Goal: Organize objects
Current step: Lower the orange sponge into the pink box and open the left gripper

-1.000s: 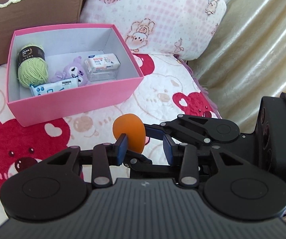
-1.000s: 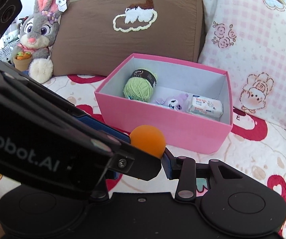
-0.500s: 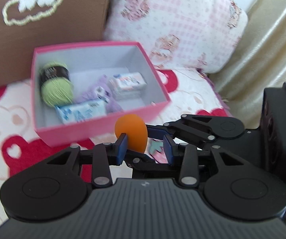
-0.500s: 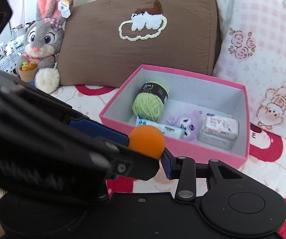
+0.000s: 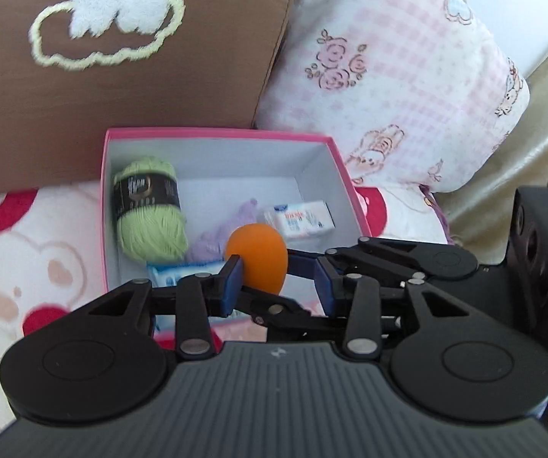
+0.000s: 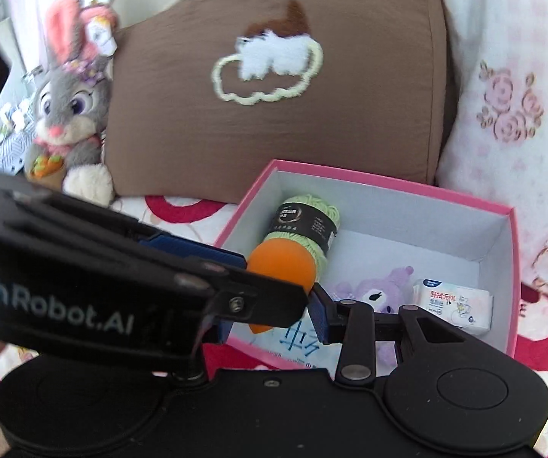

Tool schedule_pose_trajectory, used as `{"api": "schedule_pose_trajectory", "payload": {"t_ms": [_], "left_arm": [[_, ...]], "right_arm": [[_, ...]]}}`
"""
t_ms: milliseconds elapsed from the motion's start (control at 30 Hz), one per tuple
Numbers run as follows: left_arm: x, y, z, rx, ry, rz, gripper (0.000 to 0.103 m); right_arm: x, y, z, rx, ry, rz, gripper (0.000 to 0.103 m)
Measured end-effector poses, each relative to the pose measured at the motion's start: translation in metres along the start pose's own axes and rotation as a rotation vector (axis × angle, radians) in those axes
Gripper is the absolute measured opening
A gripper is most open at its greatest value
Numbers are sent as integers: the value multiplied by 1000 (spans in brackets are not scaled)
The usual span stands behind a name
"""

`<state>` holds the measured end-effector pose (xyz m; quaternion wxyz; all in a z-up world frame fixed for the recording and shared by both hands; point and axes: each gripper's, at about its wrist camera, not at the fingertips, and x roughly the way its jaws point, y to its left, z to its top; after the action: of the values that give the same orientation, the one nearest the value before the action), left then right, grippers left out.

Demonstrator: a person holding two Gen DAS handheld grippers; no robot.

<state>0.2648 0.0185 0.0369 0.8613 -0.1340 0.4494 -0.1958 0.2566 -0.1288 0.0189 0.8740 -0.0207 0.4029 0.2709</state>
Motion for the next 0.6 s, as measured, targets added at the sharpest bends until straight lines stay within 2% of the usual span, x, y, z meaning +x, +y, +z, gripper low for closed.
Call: {"api": "schedule_pose_trajectory", "payload": {"t_ms": [100, 300, 467, 600], "left_arm": [[14, 13, 16, -44, 8, 0, 39], [56, 33, 42, -93, 36, 7, 39], [92, 52, 48, -151, 57, 39, 39], [113, 65, 48, -175, 69, 48, 39]], "right_arm": [[15, -10, 17, 54, 45, 12, 45], [49, -22, 36, 13, 74, -36, 45], [81, -29, 39, -52, 98, -82, 45], [107, -37, 41, -35, 139, -89, 45]]}}
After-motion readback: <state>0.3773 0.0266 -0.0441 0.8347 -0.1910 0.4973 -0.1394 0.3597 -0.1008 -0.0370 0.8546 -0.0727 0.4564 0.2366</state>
